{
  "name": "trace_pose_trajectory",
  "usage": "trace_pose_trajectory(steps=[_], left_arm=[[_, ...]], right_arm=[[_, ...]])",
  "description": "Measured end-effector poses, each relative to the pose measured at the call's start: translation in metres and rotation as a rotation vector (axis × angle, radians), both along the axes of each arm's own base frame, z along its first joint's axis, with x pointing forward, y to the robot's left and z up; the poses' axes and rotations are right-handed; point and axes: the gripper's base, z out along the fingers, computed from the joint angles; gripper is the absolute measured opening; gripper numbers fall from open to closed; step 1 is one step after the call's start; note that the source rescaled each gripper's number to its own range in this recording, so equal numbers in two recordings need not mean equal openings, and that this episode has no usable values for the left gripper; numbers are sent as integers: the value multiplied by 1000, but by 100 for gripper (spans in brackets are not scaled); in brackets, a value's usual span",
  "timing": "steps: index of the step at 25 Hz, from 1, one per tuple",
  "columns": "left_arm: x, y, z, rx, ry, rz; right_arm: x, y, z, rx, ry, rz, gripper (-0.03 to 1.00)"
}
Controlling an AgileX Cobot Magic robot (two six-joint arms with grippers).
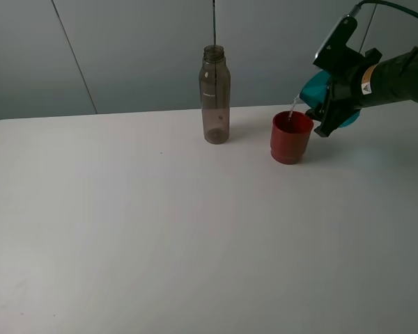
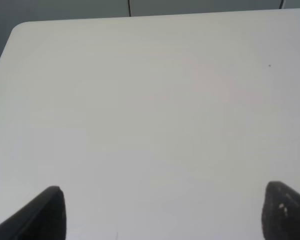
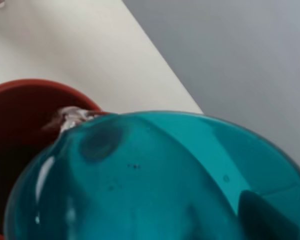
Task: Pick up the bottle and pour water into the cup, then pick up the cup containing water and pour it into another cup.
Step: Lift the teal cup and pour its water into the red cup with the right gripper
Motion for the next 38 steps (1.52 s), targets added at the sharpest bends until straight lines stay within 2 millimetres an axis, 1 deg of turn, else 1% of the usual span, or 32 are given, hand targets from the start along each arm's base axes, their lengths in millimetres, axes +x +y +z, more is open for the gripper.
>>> trace_pose_trajectory(steps=[6,20,29,38], left_arm=[[0,0,0,0,0,0],[0,0,0,0,0,0],[0,0,0,0,0,0],[0,0,0,0,0,0]], right_arm=[[3,0,3,-60,-10,28,3],[2,-2,2,-222,-19,137,3],[4,-2,-12,-283,8,192,3],[9,-1,-16,-332,-9,251,3]])
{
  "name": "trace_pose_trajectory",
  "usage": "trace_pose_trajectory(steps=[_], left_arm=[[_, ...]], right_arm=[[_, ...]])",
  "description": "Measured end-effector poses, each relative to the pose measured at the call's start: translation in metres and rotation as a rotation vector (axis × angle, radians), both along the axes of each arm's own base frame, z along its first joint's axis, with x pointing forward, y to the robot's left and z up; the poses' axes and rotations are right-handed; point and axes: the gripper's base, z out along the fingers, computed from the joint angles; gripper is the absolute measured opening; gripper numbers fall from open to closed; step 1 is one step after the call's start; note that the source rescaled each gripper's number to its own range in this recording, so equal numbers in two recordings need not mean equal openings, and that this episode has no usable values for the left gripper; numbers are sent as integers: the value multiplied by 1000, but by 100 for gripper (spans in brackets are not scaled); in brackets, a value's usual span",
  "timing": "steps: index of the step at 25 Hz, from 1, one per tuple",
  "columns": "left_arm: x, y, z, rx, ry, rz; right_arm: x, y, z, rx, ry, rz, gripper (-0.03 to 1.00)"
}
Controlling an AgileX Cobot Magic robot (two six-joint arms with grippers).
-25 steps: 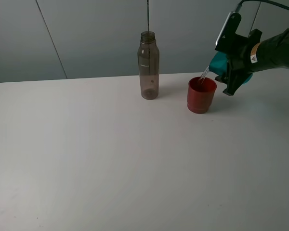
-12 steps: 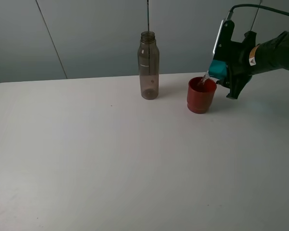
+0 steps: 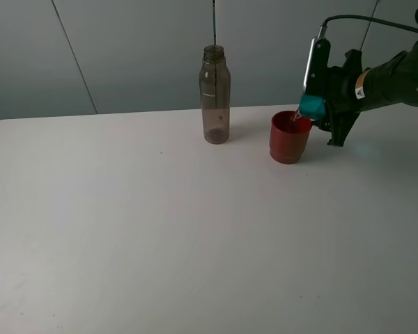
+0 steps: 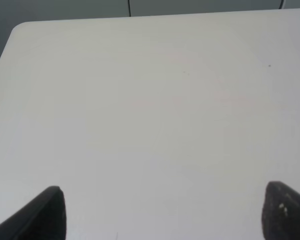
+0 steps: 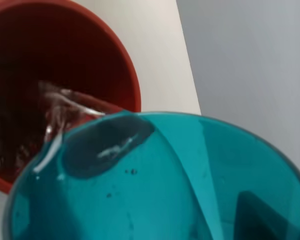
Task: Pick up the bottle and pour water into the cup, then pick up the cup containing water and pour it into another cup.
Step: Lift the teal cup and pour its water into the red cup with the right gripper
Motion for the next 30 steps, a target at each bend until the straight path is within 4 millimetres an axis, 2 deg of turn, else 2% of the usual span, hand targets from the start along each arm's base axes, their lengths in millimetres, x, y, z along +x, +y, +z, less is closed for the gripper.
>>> trace_pose_trajectory(steps=[11,26,30], left_arm=[[0,0,0,0,0,0],[0,0,0,0,0,0],[0,0,0,0,0,0]], right_arm=[[8,1,2,-47,-22,40,3],[9,1,3,-206,-58,189,3],[13,2,9,-216,-82,199,3]])
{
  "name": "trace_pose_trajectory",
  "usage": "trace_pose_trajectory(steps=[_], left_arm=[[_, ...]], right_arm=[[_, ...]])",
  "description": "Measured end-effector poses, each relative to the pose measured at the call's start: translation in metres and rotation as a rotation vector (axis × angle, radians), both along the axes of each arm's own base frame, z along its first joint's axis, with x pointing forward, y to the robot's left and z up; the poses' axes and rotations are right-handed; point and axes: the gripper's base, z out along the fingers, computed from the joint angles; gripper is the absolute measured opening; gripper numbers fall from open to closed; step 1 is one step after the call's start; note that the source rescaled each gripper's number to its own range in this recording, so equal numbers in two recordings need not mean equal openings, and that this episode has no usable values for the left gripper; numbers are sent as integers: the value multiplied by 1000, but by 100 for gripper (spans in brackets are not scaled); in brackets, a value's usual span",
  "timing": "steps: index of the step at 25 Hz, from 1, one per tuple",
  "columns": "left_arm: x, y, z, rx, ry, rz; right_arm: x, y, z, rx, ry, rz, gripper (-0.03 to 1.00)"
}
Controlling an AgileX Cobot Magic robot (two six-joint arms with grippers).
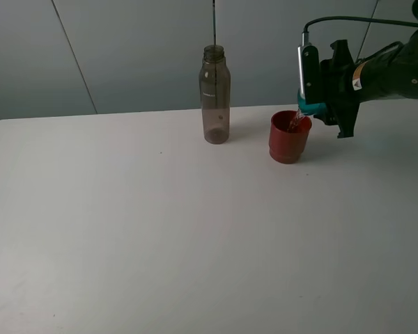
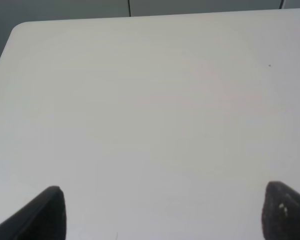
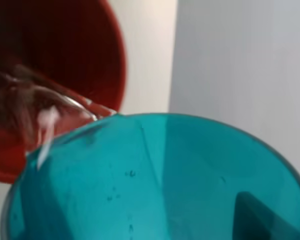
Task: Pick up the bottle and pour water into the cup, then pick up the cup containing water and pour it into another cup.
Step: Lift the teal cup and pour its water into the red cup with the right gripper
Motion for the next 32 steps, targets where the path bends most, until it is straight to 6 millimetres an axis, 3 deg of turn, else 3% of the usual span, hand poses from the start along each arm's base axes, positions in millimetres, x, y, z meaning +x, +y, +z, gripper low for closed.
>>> trace_pose_trajectory(steps=[32], left_arm=[[0,0,0,-3,0,2]], right_arm=[[4,7,7,-307,-97,291,3]])
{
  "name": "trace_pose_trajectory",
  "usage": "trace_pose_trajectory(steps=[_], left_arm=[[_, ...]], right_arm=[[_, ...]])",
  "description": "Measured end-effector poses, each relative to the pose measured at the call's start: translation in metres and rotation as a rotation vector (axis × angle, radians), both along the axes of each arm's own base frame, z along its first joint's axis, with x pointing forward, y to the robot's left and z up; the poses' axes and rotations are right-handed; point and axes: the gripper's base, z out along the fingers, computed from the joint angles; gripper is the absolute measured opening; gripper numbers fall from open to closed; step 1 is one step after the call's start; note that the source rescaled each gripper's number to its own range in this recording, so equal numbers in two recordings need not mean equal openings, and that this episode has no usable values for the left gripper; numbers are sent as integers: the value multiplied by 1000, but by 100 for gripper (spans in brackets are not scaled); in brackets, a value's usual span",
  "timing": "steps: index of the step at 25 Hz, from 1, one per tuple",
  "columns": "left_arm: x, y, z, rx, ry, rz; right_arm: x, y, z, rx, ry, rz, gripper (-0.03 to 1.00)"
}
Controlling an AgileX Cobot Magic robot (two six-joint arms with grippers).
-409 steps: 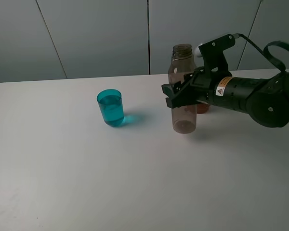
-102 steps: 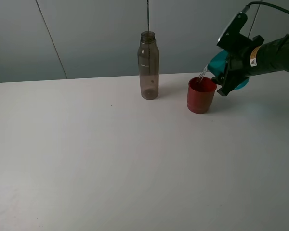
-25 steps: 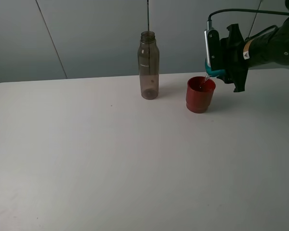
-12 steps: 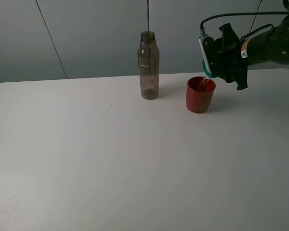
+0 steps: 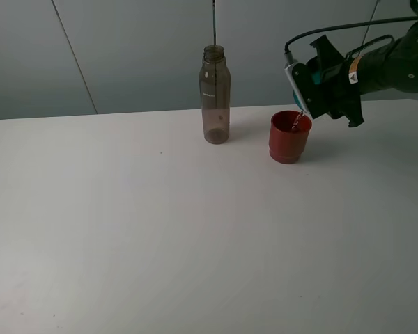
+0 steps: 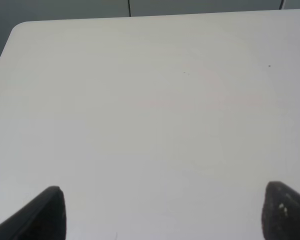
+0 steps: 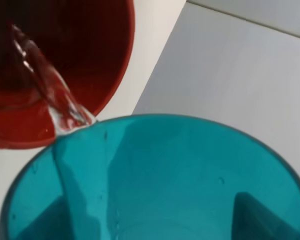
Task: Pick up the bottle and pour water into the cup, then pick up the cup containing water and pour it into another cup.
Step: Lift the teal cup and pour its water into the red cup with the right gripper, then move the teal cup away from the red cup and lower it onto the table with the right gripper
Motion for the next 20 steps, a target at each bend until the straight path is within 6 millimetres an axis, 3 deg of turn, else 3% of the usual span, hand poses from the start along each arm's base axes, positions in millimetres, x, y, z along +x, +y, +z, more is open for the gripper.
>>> trace_pose_trajectory(steps=[8,13,20], left_arm=[[0,0,0,0,0,0],[0,0,0,0,0,0],[0,0,0,0,0,0]], right_arm=[[0,1,3,-28,-26,42,3],[-2,1,19,-7,-64,30,3],[-22,6,62,432,-81,-233,3]])
